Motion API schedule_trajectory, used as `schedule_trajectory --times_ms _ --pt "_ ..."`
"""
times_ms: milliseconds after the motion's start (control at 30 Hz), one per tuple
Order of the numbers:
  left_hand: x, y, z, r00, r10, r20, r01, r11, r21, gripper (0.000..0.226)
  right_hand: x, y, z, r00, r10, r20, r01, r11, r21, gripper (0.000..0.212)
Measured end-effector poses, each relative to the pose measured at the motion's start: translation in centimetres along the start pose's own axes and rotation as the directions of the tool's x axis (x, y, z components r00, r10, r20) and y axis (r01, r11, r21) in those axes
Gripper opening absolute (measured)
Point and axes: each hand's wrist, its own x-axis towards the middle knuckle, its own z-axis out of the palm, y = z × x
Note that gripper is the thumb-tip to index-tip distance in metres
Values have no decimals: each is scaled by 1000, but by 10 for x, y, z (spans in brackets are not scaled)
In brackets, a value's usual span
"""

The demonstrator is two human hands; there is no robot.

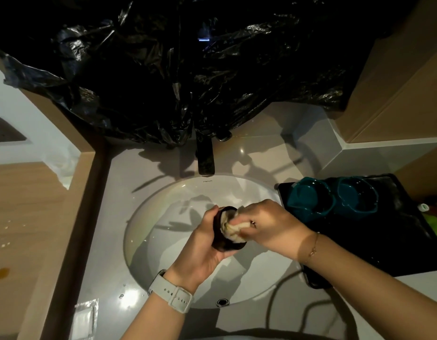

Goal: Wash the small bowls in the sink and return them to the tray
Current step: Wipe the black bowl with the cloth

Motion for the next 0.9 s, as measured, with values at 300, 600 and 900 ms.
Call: schedule_trajectory --times_ms 300,600,900 --pt "-1 8 -2 998 -66 -2 66 997 -29 47 -13 -16 2 991 128 47 -133 830 542 24" --pt "-2 2 10 999 -9 -43 6 997 -75 42 -3 -18 19 975 47 -215 8 969 249 26" --pt "-4 2 26 990 -41 -136 47 998 39 37 0 -21 -24 971 192 141 -181 980 -88 27"
